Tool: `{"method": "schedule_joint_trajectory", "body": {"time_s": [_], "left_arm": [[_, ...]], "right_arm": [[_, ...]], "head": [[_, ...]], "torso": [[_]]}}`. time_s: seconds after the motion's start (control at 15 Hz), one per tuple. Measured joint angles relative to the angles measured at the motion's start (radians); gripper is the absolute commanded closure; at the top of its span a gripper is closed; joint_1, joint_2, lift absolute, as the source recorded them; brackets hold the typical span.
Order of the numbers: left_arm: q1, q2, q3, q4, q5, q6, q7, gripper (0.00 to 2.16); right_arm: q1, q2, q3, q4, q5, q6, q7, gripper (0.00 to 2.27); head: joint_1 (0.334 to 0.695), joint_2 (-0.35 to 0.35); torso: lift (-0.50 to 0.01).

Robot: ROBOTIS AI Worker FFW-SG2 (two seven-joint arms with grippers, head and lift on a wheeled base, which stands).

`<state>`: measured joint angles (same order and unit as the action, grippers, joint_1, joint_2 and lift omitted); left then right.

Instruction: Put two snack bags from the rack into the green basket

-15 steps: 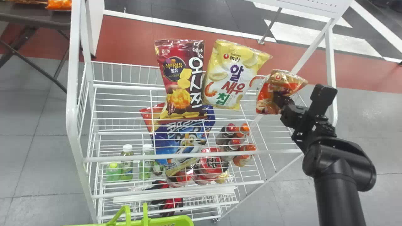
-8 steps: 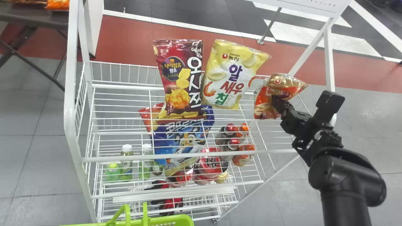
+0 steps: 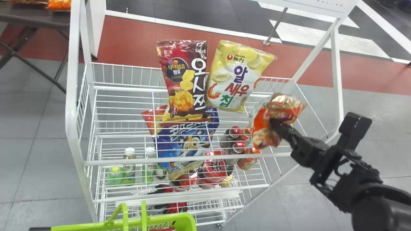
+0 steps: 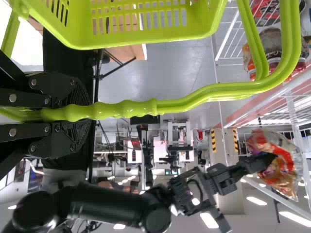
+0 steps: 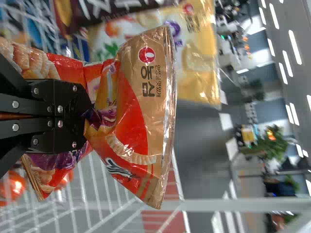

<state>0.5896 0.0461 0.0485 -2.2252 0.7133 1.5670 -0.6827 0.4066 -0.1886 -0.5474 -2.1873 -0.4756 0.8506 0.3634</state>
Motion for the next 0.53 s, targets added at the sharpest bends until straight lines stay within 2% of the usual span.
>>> {"method": "schedule_joint_trajectory", "body": {"time_s": [0.27, 0.53], "left_arm": [[-0.002, -0.001, -0.001, 0.000, 0.007, 0.000, 0.000, 2.14], [-0.002, -0.006, -0.003, 0.001, 0.012, 0.000, -0.006, 2.14]], "right_arm": [[0.098, 0.013, -0.049, -0.180, -0.147, 0.380, 0.052, 2.25], [0.168, 0.024, 0.010, -0.264, -0.205, 0.642, 0.076, 2.25]], "head": [[0.695, -0.350], [0.695, -0.350]], "torso": [[-0.007], [-0.007]]}}
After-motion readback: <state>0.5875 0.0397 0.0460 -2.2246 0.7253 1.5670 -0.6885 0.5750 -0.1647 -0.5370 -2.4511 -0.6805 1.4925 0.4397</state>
